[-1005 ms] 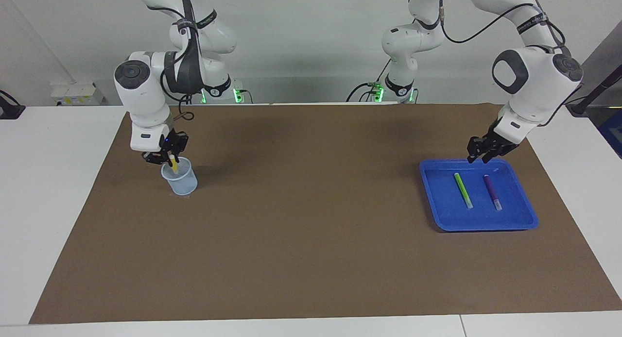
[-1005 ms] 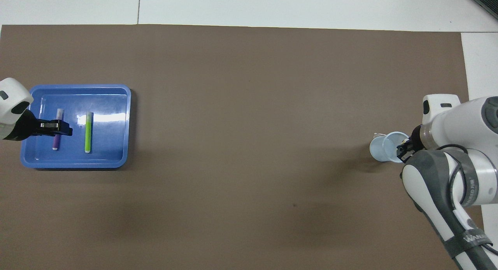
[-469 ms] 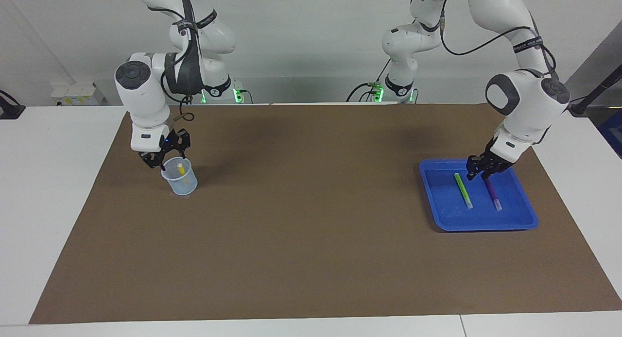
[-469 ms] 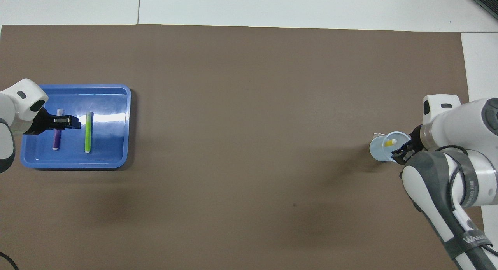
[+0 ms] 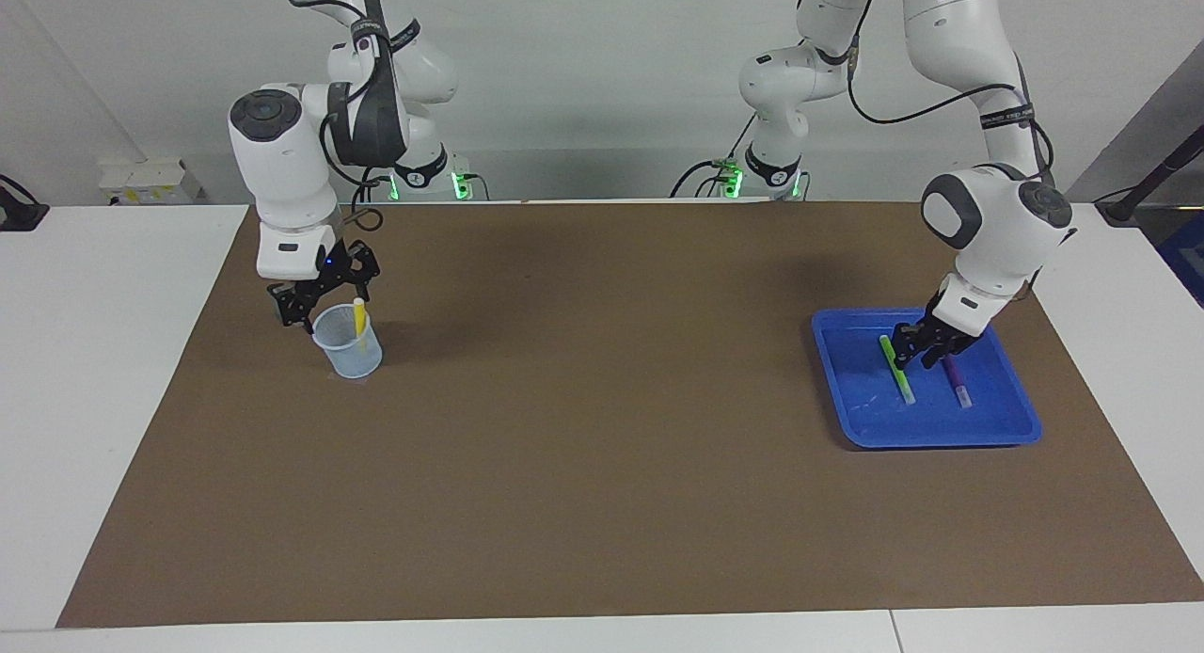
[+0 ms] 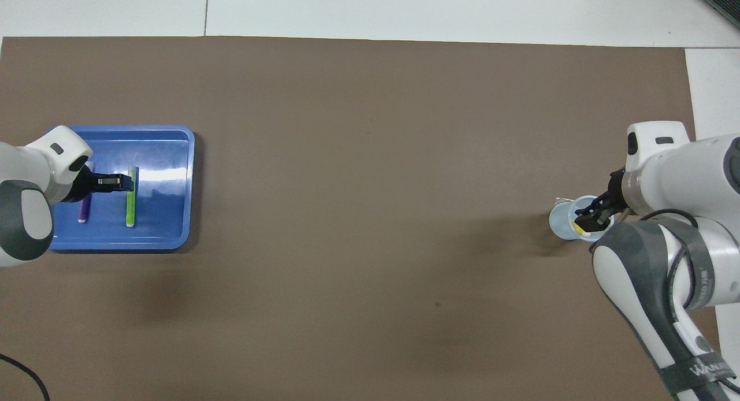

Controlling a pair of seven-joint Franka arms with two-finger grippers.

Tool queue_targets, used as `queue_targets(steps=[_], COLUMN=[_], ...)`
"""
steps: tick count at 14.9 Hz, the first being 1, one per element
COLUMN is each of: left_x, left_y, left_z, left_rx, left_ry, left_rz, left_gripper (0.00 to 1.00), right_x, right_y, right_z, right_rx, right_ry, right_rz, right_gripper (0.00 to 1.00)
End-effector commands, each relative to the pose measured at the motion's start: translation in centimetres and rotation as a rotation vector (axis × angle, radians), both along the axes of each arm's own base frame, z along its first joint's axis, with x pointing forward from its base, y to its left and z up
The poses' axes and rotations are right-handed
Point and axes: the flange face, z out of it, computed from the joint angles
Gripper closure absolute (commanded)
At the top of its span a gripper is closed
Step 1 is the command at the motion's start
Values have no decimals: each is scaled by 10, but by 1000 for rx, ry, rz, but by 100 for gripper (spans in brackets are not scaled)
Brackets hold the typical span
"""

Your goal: Transfer and insert pens with both arms

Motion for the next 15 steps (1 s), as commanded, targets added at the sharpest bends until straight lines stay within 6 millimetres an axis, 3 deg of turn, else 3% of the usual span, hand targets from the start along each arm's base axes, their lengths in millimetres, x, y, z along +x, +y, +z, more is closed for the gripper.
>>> queue_targets(steps=[1,5,9,10,12,15], left_x=[-2,-2,-6,-6,-6,-6], left_y=[-1,-1,-2,-2,-2,-3], left_z=[-12,-27,-41,-41,-41,-40], left_rx=[18,21,25,25,25,20], left_ry=[-17,-33,-46,-46,-46,-36], left_rz=[-14,-9,-7,-7,-7,15], left_gripper=[46,46,51,59,95,100], right_x=[3,6,4,1,-2,0], right_y=[7,63,141,156,176,196], right_z=[11,31,49,53,57,62], right_rx=[4,219,326,357,466,618], right_ry=[-21,-38,-50,-45,-8,11], right_rz=[17,-73,-251,-302,-414,-557], right_gripper=[1,0,0,0,0,0])
